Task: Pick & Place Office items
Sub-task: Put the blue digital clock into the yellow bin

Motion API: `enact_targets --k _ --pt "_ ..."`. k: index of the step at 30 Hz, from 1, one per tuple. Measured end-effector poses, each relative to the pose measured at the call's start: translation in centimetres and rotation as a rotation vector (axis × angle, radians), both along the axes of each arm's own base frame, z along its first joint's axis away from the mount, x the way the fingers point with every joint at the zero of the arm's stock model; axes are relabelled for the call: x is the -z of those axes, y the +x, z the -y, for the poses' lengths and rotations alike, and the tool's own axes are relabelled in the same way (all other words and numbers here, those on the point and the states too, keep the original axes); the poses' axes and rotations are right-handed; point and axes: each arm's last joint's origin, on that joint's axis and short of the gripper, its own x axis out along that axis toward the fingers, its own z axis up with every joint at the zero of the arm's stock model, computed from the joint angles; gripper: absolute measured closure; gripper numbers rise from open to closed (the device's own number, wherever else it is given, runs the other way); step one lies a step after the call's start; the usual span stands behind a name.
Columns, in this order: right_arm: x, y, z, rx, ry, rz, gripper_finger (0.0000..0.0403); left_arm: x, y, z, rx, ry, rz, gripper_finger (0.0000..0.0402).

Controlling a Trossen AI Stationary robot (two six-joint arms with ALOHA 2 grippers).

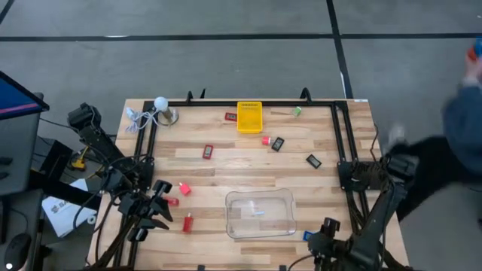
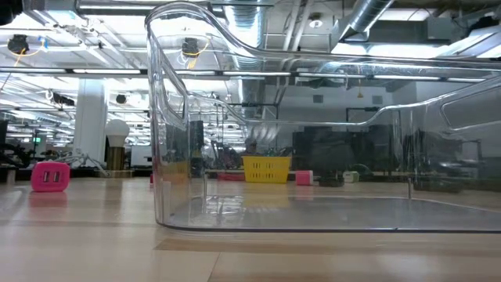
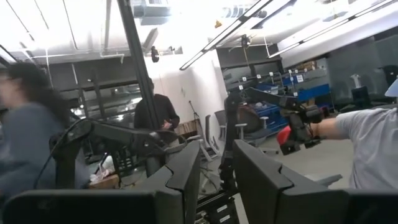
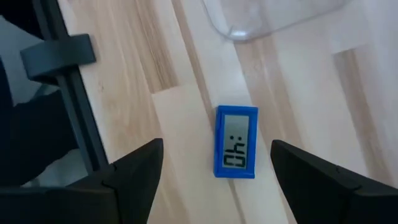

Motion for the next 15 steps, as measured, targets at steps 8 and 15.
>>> enact_targets --k 8,15 --pt "3.6 -1.2 1.9 0.044 0.128 0.055 0.0112 0.1 0.0 0.0 0.005 -0.014 -0.026 0.0311" --pt "5.4 -2.7 2.5 0.065 0.096 0.016 0.0112 0.2 0.1 0.1 0.011 -0.019 -0.037 0.0311"
